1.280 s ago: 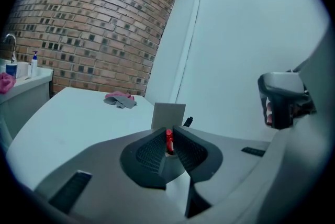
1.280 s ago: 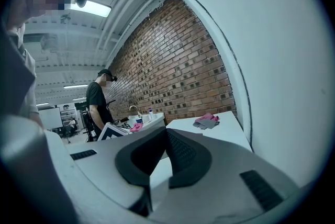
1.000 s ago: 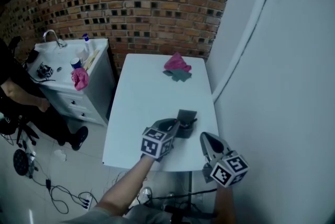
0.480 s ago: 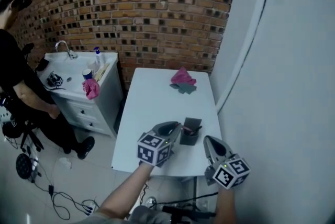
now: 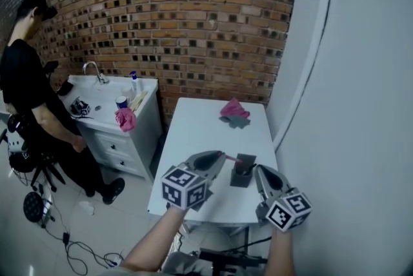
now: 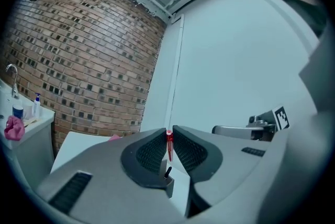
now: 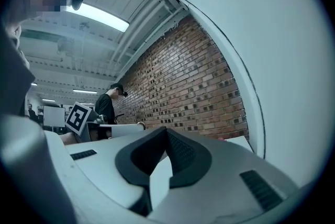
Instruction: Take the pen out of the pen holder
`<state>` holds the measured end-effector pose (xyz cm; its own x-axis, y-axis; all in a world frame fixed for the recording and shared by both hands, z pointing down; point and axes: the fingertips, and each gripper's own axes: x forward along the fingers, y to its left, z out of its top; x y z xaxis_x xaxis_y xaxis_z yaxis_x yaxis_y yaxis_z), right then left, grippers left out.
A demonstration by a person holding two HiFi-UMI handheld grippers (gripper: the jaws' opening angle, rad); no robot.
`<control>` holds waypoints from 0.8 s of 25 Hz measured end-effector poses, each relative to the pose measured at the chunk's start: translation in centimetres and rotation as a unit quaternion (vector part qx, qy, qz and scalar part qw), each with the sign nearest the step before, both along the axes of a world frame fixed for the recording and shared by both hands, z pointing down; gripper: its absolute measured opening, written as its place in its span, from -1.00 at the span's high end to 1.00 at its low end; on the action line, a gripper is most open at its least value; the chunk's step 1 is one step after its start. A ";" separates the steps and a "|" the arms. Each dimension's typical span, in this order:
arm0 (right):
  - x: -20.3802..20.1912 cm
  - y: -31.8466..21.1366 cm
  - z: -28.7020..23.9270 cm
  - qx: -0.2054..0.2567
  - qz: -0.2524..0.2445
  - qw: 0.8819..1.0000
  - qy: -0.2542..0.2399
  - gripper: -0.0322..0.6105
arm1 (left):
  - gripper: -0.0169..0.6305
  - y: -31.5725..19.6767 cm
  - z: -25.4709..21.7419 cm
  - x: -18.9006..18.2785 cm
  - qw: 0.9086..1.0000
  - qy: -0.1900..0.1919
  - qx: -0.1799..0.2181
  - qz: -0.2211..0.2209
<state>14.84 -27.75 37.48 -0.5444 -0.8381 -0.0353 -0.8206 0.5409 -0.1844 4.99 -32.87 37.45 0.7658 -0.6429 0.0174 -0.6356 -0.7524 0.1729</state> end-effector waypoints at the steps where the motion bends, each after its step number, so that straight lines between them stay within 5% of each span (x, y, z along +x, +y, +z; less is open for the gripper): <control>1: -0.2 0.0 -0.3 0.005 -0.003 1.000 0.002 0.94 | 0.81 0.3 -0.3 -0.2 1.000 0.003 0.000 0.002; 20: -0.6 0.4 -1.4 0.005 -0.007 0.999 0.031 0.95 | 0.81 2.0 -0.4 -0.1 1.000 0.016 -0.009 0.013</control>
<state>14.21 -27.39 36.12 -0.5573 -0.8303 -0.0089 -0.8228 0.5536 -0.1284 4.89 -30.82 37.03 0.7827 -0.6224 0.0035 -0.6096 -0.7654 0.2062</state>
